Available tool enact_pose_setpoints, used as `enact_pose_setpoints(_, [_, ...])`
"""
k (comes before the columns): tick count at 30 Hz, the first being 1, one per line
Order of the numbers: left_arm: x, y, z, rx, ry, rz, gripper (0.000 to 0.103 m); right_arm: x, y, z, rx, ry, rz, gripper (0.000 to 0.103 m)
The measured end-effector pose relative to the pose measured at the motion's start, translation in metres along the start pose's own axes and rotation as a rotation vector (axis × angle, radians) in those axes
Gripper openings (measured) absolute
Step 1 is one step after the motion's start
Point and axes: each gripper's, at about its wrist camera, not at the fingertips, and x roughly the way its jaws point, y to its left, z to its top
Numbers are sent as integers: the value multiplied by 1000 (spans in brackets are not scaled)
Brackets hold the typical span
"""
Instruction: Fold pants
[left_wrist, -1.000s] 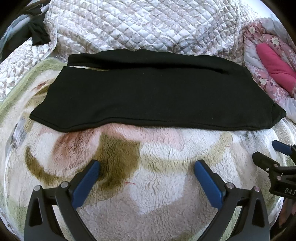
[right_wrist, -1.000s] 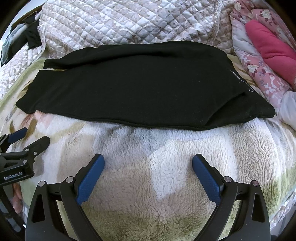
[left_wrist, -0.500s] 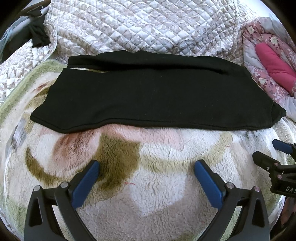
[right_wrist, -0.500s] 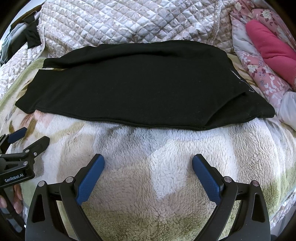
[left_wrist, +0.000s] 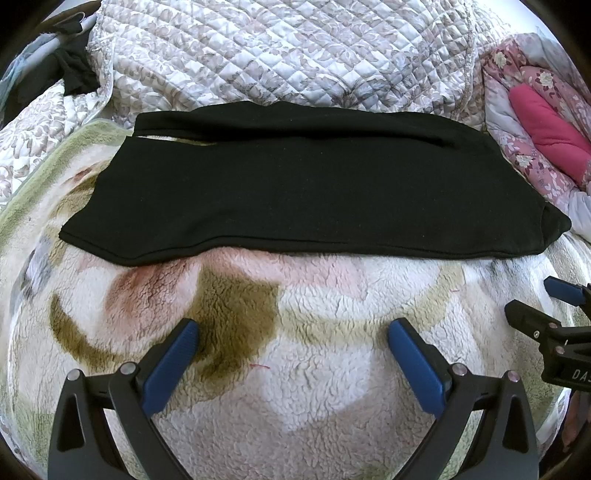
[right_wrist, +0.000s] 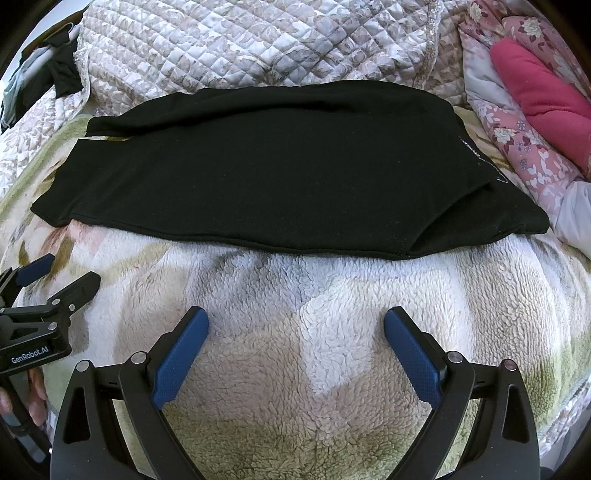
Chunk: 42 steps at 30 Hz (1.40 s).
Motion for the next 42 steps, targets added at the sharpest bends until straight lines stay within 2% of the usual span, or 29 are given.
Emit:
enact_pose_setpoints(33, [1, 0, 0, -1, 4, 0, 103, -5, -4, -1, -5, -11, 26, 97])
enact_pose_setpoints(36, [0, 2, 1, -3, 12, -11, 102, -7, -8, 2, 16, -6, 54, 96])
enact_pose_setpoints(39, [-3, 9, 4, -21, 9, -37, 96, -12, -21, 8, 90, -23, 112, 95])
enact_pose_setpoints(42, [-6, 28, 9, -99, -4, -85, 92, -16, -37, 14, 167, -55, 132, 94])
